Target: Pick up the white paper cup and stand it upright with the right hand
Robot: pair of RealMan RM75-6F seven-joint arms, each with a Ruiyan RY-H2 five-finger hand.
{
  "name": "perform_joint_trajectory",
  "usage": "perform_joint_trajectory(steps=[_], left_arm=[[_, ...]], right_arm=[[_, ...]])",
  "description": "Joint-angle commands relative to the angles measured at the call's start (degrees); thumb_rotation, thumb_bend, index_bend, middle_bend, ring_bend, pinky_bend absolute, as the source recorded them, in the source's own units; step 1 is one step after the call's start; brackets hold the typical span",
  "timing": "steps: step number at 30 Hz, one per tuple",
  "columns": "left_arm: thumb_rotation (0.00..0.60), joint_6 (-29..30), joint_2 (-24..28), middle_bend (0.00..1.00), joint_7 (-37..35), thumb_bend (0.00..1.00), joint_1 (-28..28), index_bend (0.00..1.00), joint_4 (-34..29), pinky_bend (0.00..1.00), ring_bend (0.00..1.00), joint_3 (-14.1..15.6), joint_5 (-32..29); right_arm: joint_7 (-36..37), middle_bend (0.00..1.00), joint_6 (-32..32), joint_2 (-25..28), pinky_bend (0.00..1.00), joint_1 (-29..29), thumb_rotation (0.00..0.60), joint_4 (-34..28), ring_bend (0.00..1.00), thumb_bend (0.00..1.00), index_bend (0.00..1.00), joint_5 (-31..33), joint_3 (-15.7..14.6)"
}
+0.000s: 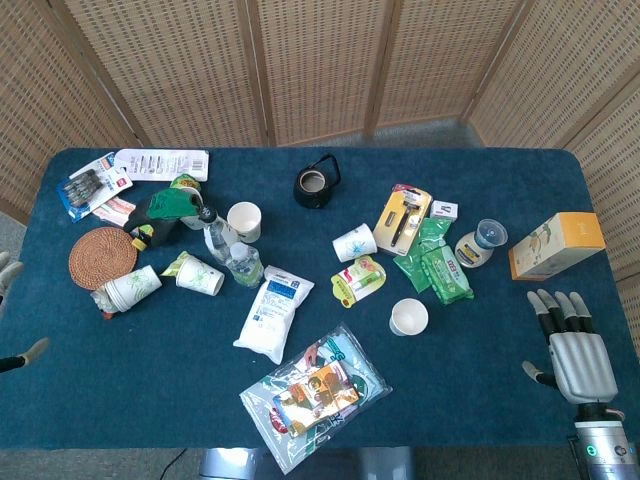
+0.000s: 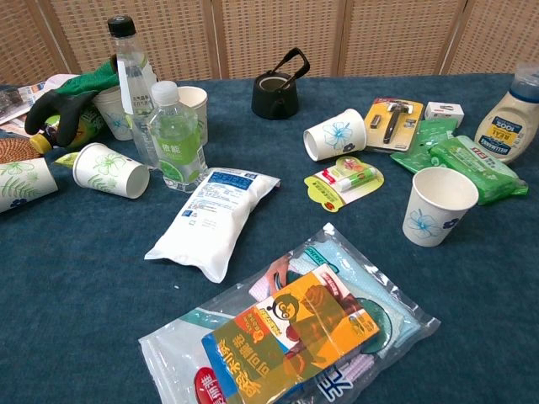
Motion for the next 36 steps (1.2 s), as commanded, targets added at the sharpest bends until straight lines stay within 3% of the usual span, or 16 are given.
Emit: perform_joint_trajectory(steps=[1, 10, 16, 21, 24, 36], left_arm=[[0.6, 0.2, -0.1, 0.0, 0.2, 0.25, 0.1, 0.0, -0.1, 0.0, 0.0, 0.1, 0.2], [0.6, 0.2, -0.3, 0.0, 0.9, 0.25, 0.2, 0.0, -0.1, 0.0, 0.0, 0.2, 0.2], [0.6, 0.1, -0.3, 0.0, 1.0, 0.25, 0.1, 0.0, -0.2, 0.0, 0.0, 0.1, -0.2], [0.6, 0.1, -0.3, 0.0, 0.8, 0.25, 0.2, 0.0, -0.2, 0.0, 0.0, 0.1, -0.2], [0.6, 0.2, -0.2, 0.0, 0.7, 0.25, 0.2, 0.0, -0.1, 0.0, 0.0, 0.0, -0.3], [0.6, -0.3, -0.3, 0.0, 0.8, 0.24, 0.1, 0.0, 0.1, 0.0, 0.0, 0.0, -0.6]], right_arm=[[0.1, 0.0, 0.0, 0.0, 0.0, 0.1, 0.599, 0.1, 0.0, 0.0, 0.0, -0.1, 0.0], [0.7, 0.0, -0.3, -0.5, 0.0, 0.6, 0.6, 0.0, 0.0, 0.0, 0.0, -1.6, -0.5], [0.6, 0.0, 0.6, -2.7, 0.0, 2.0, 0.6, 0.5, 0.0, 0.0, 0.0, -6.1, -0.7], [-0.5, 0.0, -1.3, -5.8, 0.17, 4.8, 0.6, 2.0, 0.0, 0.03, 0.0, -9.1, -0.6], [-1.2, 0.0, -3.9, -7.5, 0.22, 6.4, 0.6, 2.3, 0.0, 0.03, 0.0, -9.1, -0.7], [-6.2, 0.0, -11.3, -12.0, 0.27, 11.6, 0.6, 4.4, 0.0, 0.04, 0.0, -5.8, 1.1]])
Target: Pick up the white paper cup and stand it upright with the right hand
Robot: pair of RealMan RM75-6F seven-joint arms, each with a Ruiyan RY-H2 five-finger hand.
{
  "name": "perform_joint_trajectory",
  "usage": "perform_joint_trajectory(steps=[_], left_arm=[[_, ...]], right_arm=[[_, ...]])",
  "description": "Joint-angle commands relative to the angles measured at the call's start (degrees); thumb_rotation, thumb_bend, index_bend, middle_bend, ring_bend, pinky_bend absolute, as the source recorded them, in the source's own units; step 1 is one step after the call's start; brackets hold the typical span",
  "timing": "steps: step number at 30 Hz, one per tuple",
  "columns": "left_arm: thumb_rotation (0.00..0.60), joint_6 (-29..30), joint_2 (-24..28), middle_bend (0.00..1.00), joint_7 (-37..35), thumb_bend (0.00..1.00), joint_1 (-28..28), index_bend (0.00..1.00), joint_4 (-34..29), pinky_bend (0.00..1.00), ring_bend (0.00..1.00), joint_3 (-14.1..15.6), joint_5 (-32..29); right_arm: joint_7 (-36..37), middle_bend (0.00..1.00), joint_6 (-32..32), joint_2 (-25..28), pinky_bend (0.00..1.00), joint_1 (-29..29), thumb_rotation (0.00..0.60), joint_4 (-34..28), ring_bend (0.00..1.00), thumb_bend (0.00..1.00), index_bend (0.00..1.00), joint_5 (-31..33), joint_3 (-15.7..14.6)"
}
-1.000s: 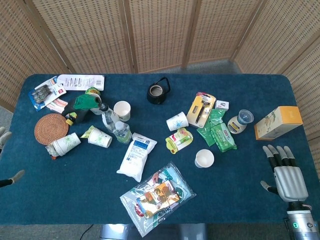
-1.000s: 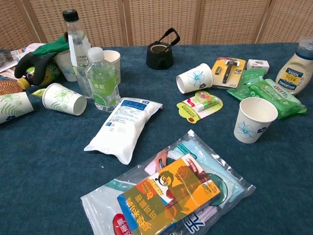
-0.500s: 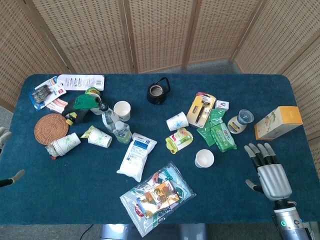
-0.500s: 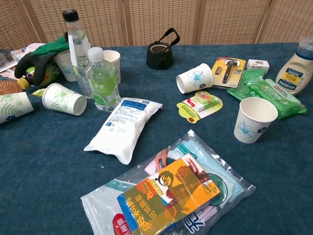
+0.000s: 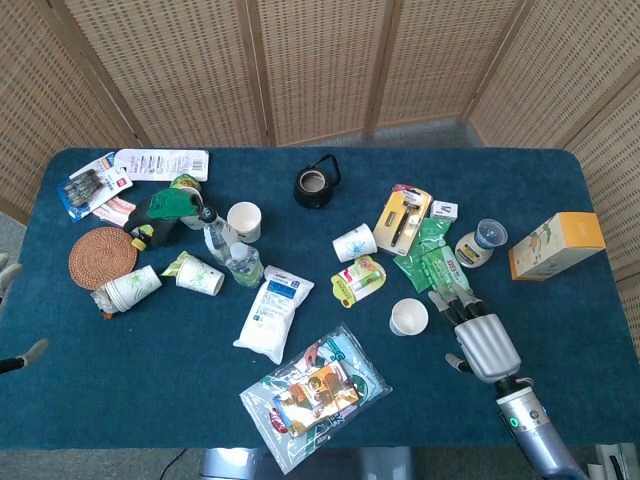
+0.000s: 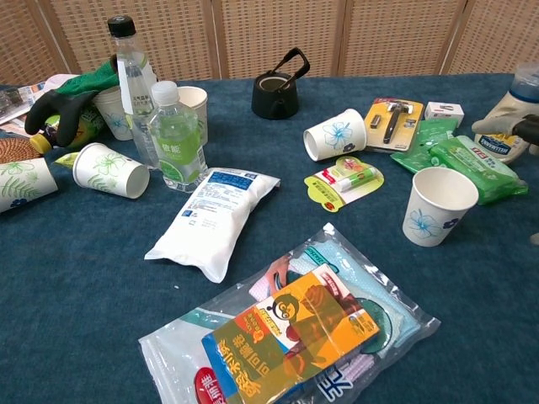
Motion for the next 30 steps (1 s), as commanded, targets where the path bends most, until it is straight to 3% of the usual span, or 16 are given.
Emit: perform_joint_trajectory(steps=[1, 12, 30], left_arm=[[0.6, -0.2, -0.1, 0.0, 0.2, 0.24, -0.1, 0.0, 0.0, 0.0, 0.0, 0.0, -0.1], [0.6, -0.5, -0.2, 0.0, 0.5, 0.24, -0.2, 0.0, 0.0, 0.0, 0.0, -0.1, -0.5], [0.6, -0.8, -0.2, 0.0, 0.5, 0.24, -0.2, 0.0, 0.2, 0.0, 0.0, -0.2, -1.1]], right_arm=[[-1.0, 0.0, -1.5, -0.9, 0.27, 1.2, 0.6, 0.0, 0.0, 0.05, 0.0, 1.0, 0.7], [-5.8, 0.06, -7.4, -3.5, 0.27, 5.2, 0.6, -1.4, 0.0, 0.06, 0.04, 6.0, 2.1], [-3.1, 0.3, -7.6, -7.4, 0.28, 7.7, 0.6, 2.2, 0.15, 0.19, 0.29, 7.1, 1.8]])
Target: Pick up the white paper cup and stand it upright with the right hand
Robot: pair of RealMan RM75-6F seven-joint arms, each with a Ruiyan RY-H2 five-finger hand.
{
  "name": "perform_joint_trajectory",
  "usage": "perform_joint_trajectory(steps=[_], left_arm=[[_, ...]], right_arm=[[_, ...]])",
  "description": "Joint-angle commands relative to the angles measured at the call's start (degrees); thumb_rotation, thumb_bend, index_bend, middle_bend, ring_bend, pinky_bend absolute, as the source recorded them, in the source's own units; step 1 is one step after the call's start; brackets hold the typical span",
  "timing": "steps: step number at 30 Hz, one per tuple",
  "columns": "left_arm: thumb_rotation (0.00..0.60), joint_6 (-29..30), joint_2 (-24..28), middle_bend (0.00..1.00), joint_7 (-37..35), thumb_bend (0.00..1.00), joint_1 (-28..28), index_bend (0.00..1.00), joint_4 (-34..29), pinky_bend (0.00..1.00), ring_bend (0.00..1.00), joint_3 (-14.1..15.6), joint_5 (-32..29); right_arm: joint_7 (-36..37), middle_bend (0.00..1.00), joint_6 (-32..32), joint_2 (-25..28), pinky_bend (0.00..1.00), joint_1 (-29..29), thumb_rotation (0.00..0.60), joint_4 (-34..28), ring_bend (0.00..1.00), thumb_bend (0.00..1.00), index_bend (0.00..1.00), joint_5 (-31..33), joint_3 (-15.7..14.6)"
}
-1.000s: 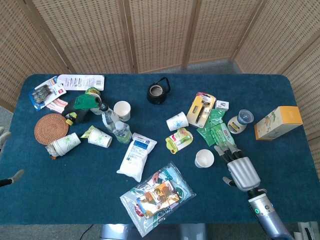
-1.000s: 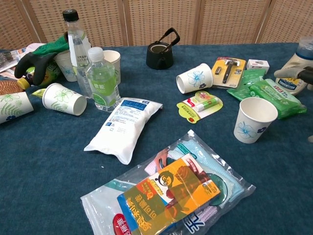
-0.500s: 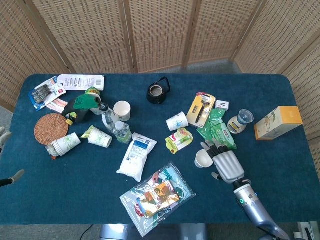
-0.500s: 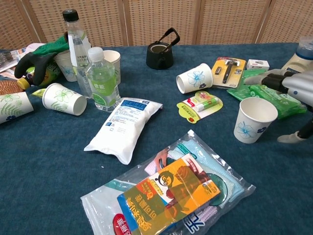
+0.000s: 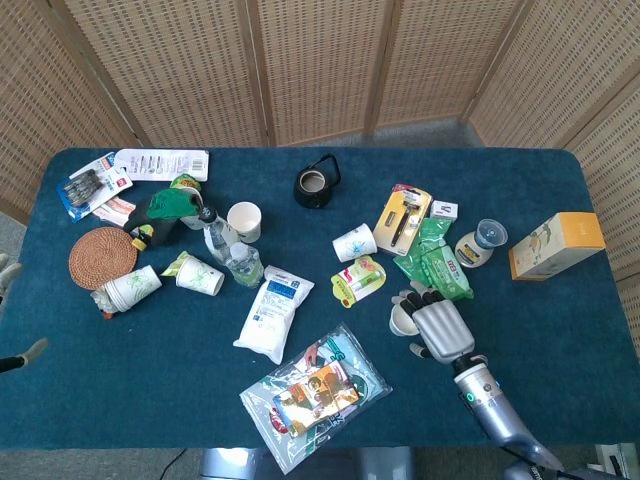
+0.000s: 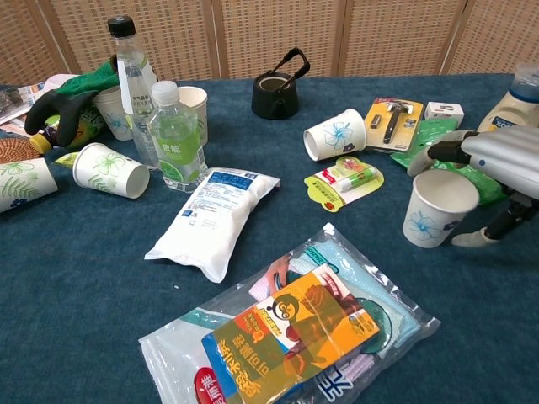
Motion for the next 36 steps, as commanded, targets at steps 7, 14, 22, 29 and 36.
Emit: perform_joint_trajectory(steps=[7, 14, 22, 29, 36], left_arm=[[0.6, -0.2, -0.1, 0.0, 0.4, 0.24, 0.0, 0.0, 0.0, 0.0, 0.0, 0.1, 0.0], [0.6, -0.4, -0.3, 0.0, 1.0, 0.24, -0.1, 0.0, -0.1, 0.0, 0.0, 0.2, 0.1], [0.6, -0.3, -0.3, 0.0, 1.0, 0.24, 0.0, 0.0, -0.3, 0.0, 0.0, 0.4, 0.3], [0.6, -0.7, -0.3, 0.0, 1.1, 0.24, -0.1, 0.0, -0.4, 0.0, 0.0, 0.6, 0.5], [0.6, -0.8, -0.2, 0.0, 1.1, 0.24, -0.1, 0.0, -0.5, 0.0, 0.0, 0.6, 0.6]], right_arm=[[1.6, 0.33, 1.6, -0.4, 0.28, 0.1, 0.6, 1.3, 0.17, 0.24, 0.32, -0.4, -0.5], [6.7, 0.36, 3.6, 0.0, 0.31, -0.2, 0.6, 1.0, 0.2, 0.26, 0.36, -2.2, -1.1], [18.2, 0.37, 4.1, 0.8, 0.32, -0.2, 0.6, -0.5, 0.2, 0.28, 0.37, -3.6, -2.3], [33.7, 0.37, 2.5, 1.2, 0.32, 0.5, 0.6, -1.1, 0.2, 0.28, 0.37, -4.1, -3.3], [44.1, 0.37, 0.9, -0.5, 0.32, 1.1, 0.6, 1.7, 0.2, 0.28, 0.37, -2.0, -2.6]])
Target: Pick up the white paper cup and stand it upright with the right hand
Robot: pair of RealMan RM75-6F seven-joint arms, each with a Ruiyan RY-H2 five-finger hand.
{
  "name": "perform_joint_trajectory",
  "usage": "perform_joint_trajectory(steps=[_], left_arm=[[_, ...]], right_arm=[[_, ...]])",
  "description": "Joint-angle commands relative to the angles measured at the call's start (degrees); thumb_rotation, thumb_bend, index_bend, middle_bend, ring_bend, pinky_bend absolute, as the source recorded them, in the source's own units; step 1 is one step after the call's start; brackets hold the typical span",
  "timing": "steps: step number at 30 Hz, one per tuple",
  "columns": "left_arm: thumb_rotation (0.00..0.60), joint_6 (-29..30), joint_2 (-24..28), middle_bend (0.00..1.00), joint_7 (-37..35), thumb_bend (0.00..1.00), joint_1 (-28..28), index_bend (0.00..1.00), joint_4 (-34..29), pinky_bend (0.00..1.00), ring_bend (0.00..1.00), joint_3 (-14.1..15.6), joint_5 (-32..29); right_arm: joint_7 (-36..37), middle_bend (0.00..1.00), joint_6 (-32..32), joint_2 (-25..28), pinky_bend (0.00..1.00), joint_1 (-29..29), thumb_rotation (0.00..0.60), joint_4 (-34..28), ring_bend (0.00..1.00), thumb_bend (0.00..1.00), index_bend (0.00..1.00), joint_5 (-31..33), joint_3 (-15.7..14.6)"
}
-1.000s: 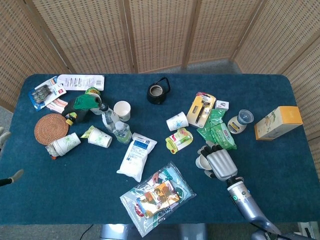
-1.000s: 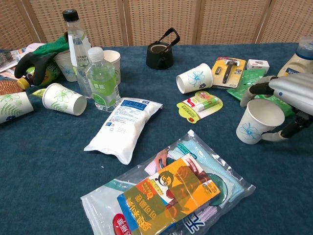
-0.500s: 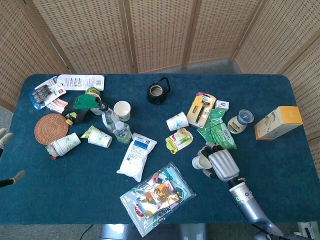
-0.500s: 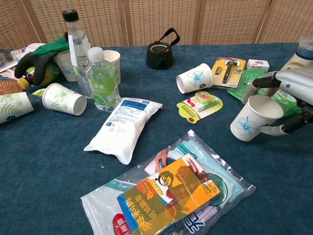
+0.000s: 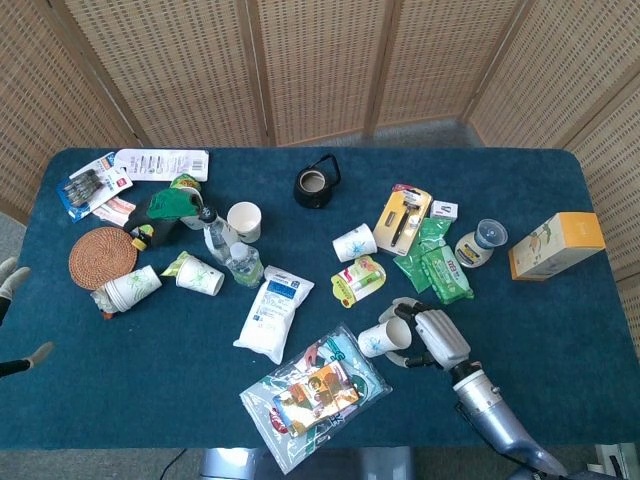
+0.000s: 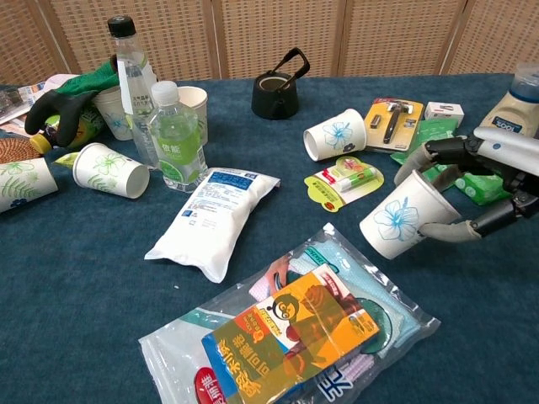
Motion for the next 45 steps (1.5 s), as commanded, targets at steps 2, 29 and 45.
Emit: perform_joint_trajectory(steps=[2, 29, 45], left_arm=[[0.6, 0.0, 0.0, 0.0, 0.0, 0.24, 0.0, 0.0, 0.0, 0.0, 0.0, 0.0, 0.0], [0.6, 0.2, 0.7, 0.0, -1.6, 0.24, 0.2, 0.0, -0.1, 0.0, 0.0, 0.1, 0.2], [0.6, 0.2, 0.8, 0.0, -2.3, 0.24, 0.3, 0.0, 0.0, 0.0, 0.0, 0.1, 0.1]], right_arm=[[4.1, 0.37, -0.3, -1.5, 0.32, 0.4, 0.6, 3.6, 0.2, 0.28, 0.37, 0.8, 0.5], [8.6, 0.0, 5.3, -2.2, 0.31, -1.9, 0.6, 16.4, 0.0, 0.14, 0.2, -1.3, -0.7], [-28.0, 0.0, 0.8, 9.4, 0.08, -3.1, 0.599, -7.1, 0.0, 0.19, 0.0, 0.6, -4.3]])
